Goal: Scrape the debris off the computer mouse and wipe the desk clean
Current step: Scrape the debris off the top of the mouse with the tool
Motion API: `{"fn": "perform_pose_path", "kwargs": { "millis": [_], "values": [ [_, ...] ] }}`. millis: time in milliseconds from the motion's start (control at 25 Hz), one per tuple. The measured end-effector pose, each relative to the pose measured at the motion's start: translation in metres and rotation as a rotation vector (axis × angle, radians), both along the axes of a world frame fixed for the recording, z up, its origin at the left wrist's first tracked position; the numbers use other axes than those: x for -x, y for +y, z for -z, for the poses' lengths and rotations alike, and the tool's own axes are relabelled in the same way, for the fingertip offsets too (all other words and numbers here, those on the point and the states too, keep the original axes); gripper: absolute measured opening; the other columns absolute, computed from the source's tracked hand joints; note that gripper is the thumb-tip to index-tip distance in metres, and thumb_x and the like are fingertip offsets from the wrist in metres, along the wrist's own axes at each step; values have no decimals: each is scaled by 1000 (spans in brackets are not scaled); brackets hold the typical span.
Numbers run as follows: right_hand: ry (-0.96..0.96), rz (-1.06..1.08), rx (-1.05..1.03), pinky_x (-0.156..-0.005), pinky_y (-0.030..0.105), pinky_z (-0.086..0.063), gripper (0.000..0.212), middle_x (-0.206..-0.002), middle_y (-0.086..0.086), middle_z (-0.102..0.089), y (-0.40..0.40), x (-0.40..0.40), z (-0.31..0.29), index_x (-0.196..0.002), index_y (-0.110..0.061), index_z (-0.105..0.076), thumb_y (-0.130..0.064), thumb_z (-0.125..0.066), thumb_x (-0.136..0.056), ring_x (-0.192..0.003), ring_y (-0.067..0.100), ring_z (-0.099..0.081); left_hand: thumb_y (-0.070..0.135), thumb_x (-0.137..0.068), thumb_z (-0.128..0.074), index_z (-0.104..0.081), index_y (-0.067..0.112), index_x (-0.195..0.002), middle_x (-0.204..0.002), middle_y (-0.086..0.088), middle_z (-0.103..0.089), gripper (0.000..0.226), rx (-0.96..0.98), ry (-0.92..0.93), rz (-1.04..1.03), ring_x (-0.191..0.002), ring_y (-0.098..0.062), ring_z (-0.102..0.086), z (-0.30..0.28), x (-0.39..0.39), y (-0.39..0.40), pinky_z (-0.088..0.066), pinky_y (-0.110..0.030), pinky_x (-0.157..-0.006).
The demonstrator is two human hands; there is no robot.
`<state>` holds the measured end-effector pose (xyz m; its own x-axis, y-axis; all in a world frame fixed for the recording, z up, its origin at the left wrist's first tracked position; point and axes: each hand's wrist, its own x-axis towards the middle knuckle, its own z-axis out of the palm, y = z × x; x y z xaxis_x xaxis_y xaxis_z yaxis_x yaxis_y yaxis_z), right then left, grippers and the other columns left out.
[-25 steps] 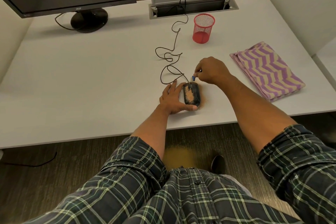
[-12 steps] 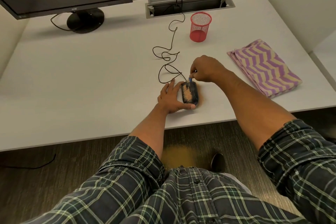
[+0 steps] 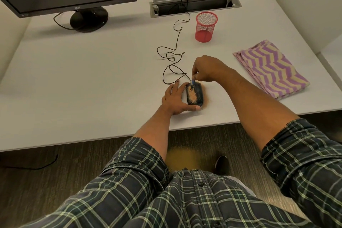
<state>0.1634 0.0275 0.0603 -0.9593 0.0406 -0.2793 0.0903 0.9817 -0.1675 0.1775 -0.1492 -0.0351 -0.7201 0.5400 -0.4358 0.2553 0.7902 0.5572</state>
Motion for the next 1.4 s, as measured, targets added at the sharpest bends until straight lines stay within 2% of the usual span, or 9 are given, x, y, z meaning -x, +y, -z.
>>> {"fn": "perform_pose_path", "kwargs": {
  "millis": [200,560,680,760,840,1000,1160,1320,1400],
  "values": [
    [13,61,72,-67,31,-51,18,-94,4,-75,16,-6,1,-97,-13,-80,-25,-74,-85,-80,19,-66,75,-65,-76,-4,44,-157,-167,10,13,121,-2,1,-4,-153,-21,15,0,0,0,-5,-56,-122],
    [29,74,56,-65,30,-46,18,-96,4,-75,20,-12,7,-98,-15,-79,-27,-73,-87,-81,19,-64,73,-65,-77,-4,43,-158,-167,10,14,122,-1,-8,-9,-153,-19,15,-2,-1,0,-4,-55,-121],
    [32,114,143,-69,29,-48,20,-99,4,-75,25,-12,7,-100,-12,-79,-26,-74,-87,-83,17,-63,73,-65,-77,-4,43,-158,-167,10,13,122,-5,-5,-7,-153,-19,15,-2,0,0,-4,-55,-121],
    [82,132,198,-66,25,-45,21,-98,4,-74,27,-12,3,-101,-11,-79,-26,-74,-87,-84,17,-63,74,-65,-77,-4,44,-157,-167,10,13,122,-3,-3,-3,-153,-19,15,-2,0,0,-4,-55,-121],
    [22,63,261,-61,22,-41,20,-96,2,-72,26,-13,-2,-101,-11,-79,-25,-75,-86,-87,16,-62,74,-64,-77,-4,44,-157,-167,9,13,122,1,-5,-2,-153,-20,15,-3,-1,0,-4,-55,-121],
    [-49,-71,145,-69,28,-47,19,-102,4,-73,16,-11,-6,-100,-13,-79,-25,-75,-86,-90,18,-64,72,-65,-77,-4,43,-158,-167,9,13,121,0,-3,-5,-153,-20,14,-5,-2,1,-5,-54,-121],
    [56,-67,-9,-69,31,-48,18,-103,4,-73,5,-10,-5,-102,-15,-78,-24,-72,-86,-87,21,-64,72,-66,-78,-5,44,-157,-168,8,12,120,-2,-3,-7,-153,-20,14,-5,-2,0,-5,-55,-121],
    [-19,-97,-36,-71,33,-53,18,-99,4,-73,2,-9,-8,-99,-15,-78,-25,-75,-84,-86,20,-64,72,-67,-77,-5,43,-158,-167,9,13,119,7,2,-8,-153,-20,14,-5,-2,0,-5,-55,-121],
    [40,-71,-78,-69,34,-52,17,-100,5,-73,3,-10,-7,-99,-16,-78,-25,-73,-85,-85,23,-64,71,-67,-78,-6,44,-158,-167,9,12,119,-5,-3,-11,-153,-19,14,-4,-2,0,-5,-54,-121]
  ]
}}
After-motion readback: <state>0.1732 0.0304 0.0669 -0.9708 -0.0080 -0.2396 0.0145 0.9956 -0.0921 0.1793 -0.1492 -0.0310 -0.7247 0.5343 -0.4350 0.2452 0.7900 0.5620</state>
